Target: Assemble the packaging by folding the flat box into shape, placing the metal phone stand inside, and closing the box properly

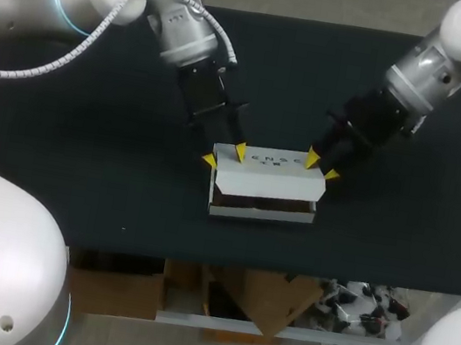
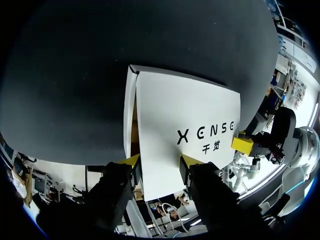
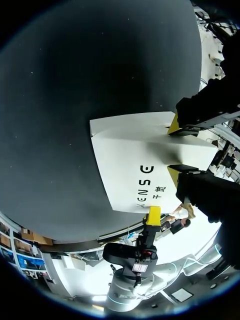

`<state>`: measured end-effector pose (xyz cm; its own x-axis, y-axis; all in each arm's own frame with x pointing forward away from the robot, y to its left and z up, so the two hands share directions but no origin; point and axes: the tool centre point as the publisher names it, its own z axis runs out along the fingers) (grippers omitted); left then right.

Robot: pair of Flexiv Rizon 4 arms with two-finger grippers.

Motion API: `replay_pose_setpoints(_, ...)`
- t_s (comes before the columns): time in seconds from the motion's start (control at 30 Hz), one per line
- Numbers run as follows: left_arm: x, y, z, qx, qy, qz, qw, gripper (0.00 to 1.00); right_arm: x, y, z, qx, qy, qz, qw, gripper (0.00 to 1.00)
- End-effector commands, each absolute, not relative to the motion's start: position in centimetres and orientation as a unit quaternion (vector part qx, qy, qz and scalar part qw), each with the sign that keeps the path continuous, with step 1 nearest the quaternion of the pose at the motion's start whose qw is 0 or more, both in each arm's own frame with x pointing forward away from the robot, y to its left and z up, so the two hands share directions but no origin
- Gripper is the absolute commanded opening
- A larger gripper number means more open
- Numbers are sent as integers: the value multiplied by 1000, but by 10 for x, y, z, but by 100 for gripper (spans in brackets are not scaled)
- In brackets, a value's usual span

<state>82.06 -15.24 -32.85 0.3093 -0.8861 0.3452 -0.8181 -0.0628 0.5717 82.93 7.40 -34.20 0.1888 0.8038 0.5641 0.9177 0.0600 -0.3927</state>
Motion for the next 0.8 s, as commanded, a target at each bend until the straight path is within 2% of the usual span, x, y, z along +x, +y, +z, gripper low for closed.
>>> replay_pose_setpoints(0.03,821,-158,-328,727,-586,-51,354,49,832,79,-340,-680,-632,-76,364,39)
replay_pose_setpoints(0.8,821,-157,-322,728,-584,-54,355,48,833,82,-332,-678,-634,-79,364,39)
